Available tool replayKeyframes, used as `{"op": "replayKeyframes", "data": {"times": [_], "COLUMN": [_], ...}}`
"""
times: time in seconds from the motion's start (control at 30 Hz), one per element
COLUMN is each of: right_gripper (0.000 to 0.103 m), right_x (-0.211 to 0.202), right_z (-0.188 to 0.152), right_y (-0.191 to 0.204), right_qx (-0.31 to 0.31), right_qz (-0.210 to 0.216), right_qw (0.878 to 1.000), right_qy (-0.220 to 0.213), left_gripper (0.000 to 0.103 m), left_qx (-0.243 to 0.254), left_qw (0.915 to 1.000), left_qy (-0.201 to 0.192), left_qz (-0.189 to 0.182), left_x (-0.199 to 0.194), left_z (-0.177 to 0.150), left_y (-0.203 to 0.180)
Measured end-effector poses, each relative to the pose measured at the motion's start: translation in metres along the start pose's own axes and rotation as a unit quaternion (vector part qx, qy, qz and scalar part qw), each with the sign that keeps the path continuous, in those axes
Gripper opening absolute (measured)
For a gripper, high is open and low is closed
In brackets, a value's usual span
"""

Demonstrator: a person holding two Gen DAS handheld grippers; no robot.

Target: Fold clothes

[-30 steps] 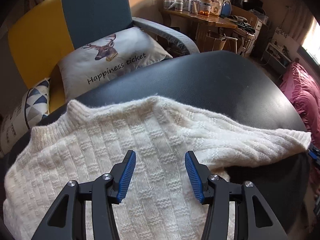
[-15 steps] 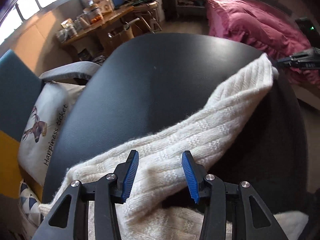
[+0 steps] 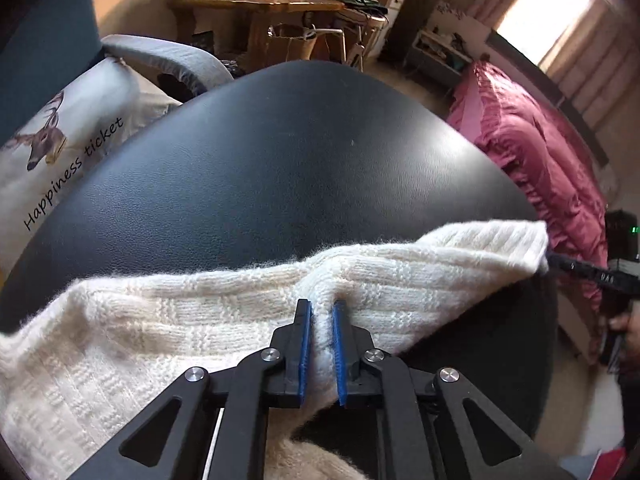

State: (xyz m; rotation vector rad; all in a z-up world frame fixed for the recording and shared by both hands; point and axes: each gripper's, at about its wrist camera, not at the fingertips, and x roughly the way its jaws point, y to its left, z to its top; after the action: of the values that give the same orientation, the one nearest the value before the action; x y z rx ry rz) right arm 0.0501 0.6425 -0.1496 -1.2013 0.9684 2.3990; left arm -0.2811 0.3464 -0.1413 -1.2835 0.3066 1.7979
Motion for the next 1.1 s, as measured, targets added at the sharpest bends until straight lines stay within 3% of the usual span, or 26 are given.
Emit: {"op": "replayKeyframes", "data": {"times": [0.17,0.3,0.5,0.6,0.77,0.8,0.83,0.87,0.93,0.97,1.1], "right_gripper": [0.030,0.030,0.036,0.049,0.049,0.048,0.033,0.011,0.009,0.002,0.003], "right_x": [-0.005,0.010,0.025,0.029,0.040,0.043,0.046,0.049,0.053,0.054,0.029], "right_z": [-0.006,-0.004,0.004,0.005,0.011,0.011,0.010,0.009,0.006,0.004,0.010], "right_y": [0.016,0.011,0.011,0.013,0.045,0.053,0.062,0.071,0.084,0.091,0.105], "right_qx": [-0.043,-0.005,0.048,0.055,-0.063,-0.084,-0.110,-0.135,-0.168,-0.186,-0.236], "right_qz": [-0.006,0.007,0.038,0.052,-0.028,-0.054,-0.089,-0.118,-0.139,-0.154,-0.179], "right_qw": [0.999,1.000,0.996,0.995,0.997,0.995,0.990,0.984,0.976,0.970,0.954], "right_qy": [-0.017,-0.022,-0.062,-0.068,-0.027,-0.023,-0.021,-0.019,-0.021,-0.023,-0.036], "left_gripper": [0.010,0.010,0.011,0.012,0.014,0.014,0.014,0.014,0.015,0.015,0.015], "left_qx": [-0.046,-0.079,-0.095,-0.093,-0.099,-0.102,-0.102,-0.102,-0.099,-0.097,-0.092], "left_qw": [0.9987,0.9958,0.9951,0.9952,0.9943,0.9940,0.9940,0.9939,0.9940,0.9941,0.9944], "left_qy": [-0.020,-0.035,-0.028,-0.021,-0.018,-0.018,-0.015,-0.015,-0.017,-0.019,-0.045], "left_qz": [-0.011,-0.030,0.002,0.018,0.035,0.035,0.035,0.038,0.043,0.046,0.026], "left_x": [-0.007,-0.022,-0.015,-0.009,-0.001,0.000,0.001,0.001,-0.002,-0.005,-0.028], "left_z": [0.016,0.016,0.021,0.022,0.022,0.021,0.021,0.020,0.020,0.020,0.021], "left_y": [0.012,0.013,0.022,0.021,0.020,0.020,0.020,0.020,0.017,0.016,0.013]}}
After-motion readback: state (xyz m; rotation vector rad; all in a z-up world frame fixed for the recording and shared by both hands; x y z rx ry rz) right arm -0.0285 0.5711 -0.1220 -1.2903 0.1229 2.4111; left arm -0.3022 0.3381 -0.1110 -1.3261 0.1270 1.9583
